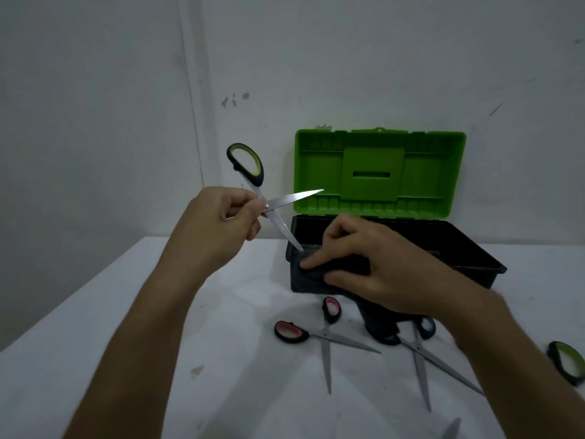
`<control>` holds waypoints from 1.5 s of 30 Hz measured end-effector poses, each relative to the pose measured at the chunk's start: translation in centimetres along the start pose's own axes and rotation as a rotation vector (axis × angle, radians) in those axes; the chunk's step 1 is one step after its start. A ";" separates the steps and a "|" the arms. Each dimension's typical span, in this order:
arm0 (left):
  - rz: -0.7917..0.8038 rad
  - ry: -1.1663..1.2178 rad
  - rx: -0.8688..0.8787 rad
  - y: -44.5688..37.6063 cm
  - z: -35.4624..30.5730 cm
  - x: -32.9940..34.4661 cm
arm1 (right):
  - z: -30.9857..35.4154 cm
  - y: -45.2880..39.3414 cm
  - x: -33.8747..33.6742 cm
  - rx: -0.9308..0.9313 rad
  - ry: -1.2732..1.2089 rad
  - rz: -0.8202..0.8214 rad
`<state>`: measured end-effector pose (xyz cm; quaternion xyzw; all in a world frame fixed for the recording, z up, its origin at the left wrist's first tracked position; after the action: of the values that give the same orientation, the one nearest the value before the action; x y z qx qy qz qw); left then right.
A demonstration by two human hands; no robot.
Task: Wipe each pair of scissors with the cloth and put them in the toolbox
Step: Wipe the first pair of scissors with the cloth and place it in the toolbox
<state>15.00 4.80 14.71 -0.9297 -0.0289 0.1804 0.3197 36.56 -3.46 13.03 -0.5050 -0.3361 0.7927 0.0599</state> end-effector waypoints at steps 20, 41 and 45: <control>0.151 -0.111 0.113 1.0 -1.2 2.0 | 0.3 -0.4 0.8 -0.021 0.049 -0.469; 0.151 0.067 0.029 0.7 -0.6 1.1 | -0.8 -0.1 -1.5 0.065 0.105 -0.608; 0.106 0.080 0.013 0.6 -0.8 0.8 | 0.3 0.0 -1.3 -0.034 -0.055 -0.279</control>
<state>16.01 3.96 14.71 -0.9344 0.0343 0.1600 0.3165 36.89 -4.15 14.13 -0.4326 -0.4177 0.7844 0.1518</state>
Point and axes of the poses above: each hand's wrist, its own y-axis away from the middle knuckle, its own x-axis out of the palm, z = x × y, the point moved 1 cm from there along -y, towards the middle knuckle, and after that the axes turned 14 degrees about -z, right-handed, at the moved point
